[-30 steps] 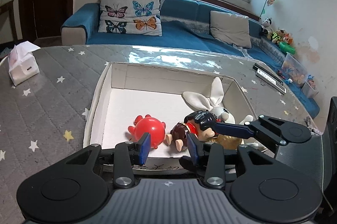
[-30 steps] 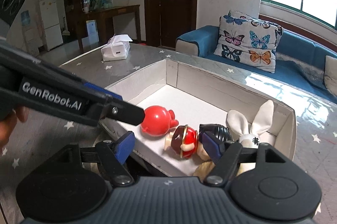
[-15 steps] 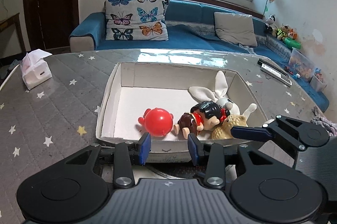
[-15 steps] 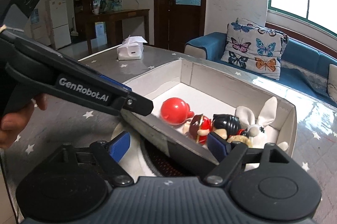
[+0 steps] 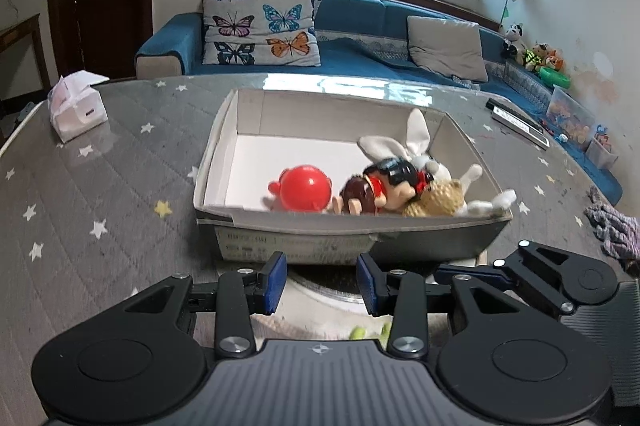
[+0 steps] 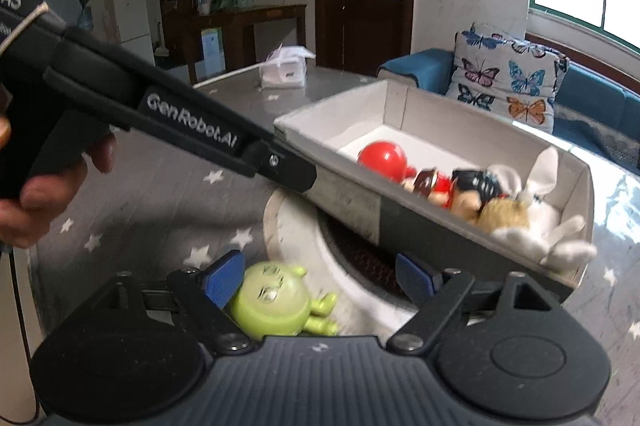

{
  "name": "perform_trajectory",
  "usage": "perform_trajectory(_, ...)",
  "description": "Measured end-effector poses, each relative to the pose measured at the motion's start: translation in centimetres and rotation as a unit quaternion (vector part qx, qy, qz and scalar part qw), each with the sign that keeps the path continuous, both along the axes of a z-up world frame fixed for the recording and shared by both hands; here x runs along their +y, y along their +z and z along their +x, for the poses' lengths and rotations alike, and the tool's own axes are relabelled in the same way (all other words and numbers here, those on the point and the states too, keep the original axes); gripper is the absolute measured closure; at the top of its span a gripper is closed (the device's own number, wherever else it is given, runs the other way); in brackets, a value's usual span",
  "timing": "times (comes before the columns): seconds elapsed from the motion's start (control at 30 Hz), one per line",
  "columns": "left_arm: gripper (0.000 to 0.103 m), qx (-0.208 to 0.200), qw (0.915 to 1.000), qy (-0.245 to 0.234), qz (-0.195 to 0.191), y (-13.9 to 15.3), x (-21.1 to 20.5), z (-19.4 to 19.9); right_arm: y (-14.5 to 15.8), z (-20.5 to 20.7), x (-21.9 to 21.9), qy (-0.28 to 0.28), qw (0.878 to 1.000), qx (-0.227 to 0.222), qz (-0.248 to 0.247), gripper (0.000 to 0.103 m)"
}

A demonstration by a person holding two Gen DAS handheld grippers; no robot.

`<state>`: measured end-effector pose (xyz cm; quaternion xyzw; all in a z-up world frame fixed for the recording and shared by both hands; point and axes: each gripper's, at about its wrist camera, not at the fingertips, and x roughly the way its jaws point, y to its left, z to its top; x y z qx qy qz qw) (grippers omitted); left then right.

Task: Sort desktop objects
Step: 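Move the left tool down to the green alien toy and grasp it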

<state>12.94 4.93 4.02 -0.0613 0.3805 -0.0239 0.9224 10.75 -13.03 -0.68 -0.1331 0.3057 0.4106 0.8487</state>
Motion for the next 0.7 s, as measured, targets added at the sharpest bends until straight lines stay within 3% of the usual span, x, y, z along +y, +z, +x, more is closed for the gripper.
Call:
perform_trajectory(0.07, 0.061, 0.003, 1.0000, -0.005, -0.001, -0.2, -0.1, -0.5, -0.4, -0.3, 0.0, 0.004, 1.000, 0.003, -0.003, 0.014)
perform_trajectory(0.33, 0.061, 0.029, 0.9991, -0.016, -0.028, -1.8, 0.0, -1.6, -0.9, -1.0, 0.4, 0.015, 1.000, 0.012, -0.005, 0.014)
perform_trajectory(0.7, 0.061, 0.051, 0.9972, -0.014, -0.054, -3.1, 0.6, -2.1, -1.3, -1.6, 0.6, 0.026, 0.999, 0.026, -0.008, 0.019)
